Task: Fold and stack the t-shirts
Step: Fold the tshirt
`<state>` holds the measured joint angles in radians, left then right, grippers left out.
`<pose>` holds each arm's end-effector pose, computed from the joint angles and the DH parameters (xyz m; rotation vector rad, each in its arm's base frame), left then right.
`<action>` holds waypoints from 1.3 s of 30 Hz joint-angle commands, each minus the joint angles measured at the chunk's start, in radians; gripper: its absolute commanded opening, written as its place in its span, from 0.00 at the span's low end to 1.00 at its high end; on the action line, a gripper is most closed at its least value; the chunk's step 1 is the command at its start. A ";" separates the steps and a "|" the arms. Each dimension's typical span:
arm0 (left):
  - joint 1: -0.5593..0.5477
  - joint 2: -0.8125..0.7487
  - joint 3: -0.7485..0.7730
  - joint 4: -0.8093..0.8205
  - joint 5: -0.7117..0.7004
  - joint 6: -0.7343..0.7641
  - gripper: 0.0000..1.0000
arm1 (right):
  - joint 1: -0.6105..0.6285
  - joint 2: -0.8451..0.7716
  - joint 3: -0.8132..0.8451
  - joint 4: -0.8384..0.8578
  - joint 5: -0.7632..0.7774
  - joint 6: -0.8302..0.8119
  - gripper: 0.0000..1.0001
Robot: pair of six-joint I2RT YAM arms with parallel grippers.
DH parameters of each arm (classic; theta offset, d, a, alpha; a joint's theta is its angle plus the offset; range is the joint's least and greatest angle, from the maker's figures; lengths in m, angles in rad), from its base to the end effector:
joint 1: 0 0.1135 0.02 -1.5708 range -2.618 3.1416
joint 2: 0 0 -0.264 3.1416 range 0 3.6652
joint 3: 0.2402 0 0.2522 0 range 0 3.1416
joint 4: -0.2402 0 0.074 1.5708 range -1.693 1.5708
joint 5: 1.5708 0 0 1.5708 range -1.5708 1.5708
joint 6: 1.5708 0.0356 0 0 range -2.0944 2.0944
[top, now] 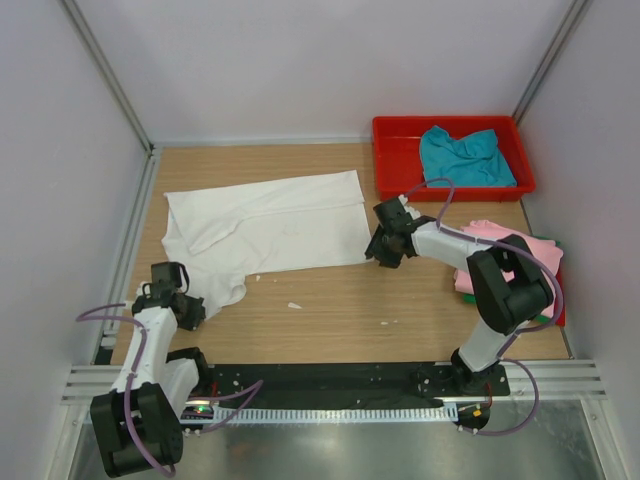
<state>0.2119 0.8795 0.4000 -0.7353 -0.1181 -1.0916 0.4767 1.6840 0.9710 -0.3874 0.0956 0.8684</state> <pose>0.1309 0.0325 0.1546 -1.7032 2.1838 -0.0640 0.2894 0.1456 0.1634 0.5557 2.6417 0.3020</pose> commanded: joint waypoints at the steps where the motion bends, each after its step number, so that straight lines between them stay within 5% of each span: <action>1: 0.006 -0.004 -0.003 -0.019 0.011 0.018 0.00 | 0.003 0.000 0.021 0.042 0.035 0.015 0.46; 14: 0.006 -0.017 0.020 -0.019 0.020 0.032 0.00 | 0.003 0.028 0.021 0.068 0.024 0.015 0.33; 21: 0.006 0.001 0.146 -0.087 0.026 0.056 0.00 | 0.003 0.032 0.049 0.056 0.019 0.011 0.01; 28: 0.004 0.053 0.397 -0.229 -0.097 0.110 0.00 | 0.003 0.043 0.116 0.024 0.006 0.004 0.01; 39: -0.016 0.150 0.549 -0.109 -0.115 0.186 0.00 | 0.002 0.124 0.304 -0.059 0.027 -0.049 0.01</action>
<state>0.2073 1.0073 0.8742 -0.9119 -0.1928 -0.9558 0.4767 1.7821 1.2049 -0.4149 0.0956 0.8459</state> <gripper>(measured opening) 0.005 0.028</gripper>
